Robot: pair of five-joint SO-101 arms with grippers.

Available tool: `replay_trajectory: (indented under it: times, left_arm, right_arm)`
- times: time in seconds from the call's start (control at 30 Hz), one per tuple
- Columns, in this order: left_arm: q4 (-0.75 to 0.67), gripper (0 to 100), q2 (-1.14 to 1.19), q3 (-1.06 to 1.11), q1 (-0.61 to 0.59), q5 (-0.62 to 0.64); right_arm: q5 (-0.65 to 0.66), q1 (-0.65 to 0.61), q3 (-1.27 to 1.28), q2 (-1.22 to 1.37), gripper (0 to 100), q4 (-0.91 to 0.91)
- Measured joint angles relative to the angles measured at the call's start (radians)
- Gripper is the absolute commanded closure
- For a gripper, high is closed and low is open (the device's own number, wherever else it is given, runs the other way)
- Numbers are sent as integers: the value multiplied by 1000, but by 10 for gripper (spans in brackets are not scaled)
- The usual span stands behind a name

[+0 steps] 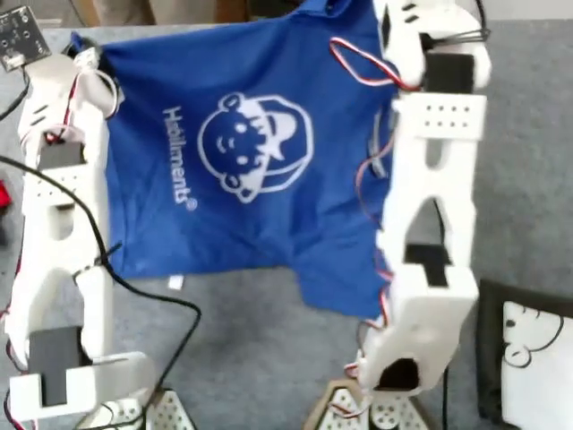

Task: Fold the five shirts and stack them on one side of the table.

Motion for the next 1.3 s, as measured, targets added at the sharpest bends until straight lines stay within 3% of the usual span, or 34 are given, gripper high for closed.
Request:
replay_trajectory:
  times: [0.2, 0.53, 0.73, 0.87, 1.03, 1.3]
  left_arm:
    - [118, 981, 9, -49, -9, 0]
    - [718, 981, 9, -216, -11, -129]
    - [902, 981, 9, -226, -11, -146]
    - [918, 981, 9, -167, -11, -146]
    - [918, 981, 9, -92, -11, -146]
    - [911, 981, -130, 127, 87, -183]
  right_arm:
    - [58, -9, -235, 35, 994, 307]
    - [207, -9, -440, 37, 995, 875]
    - [153, -9, -450, 32, 995, 959]
    - [127, -9, -262, -68, 995, 959]
    - [118, -9, 100, -374, 995, 957]
    - [118, -2, 864, -845, 995, 733]
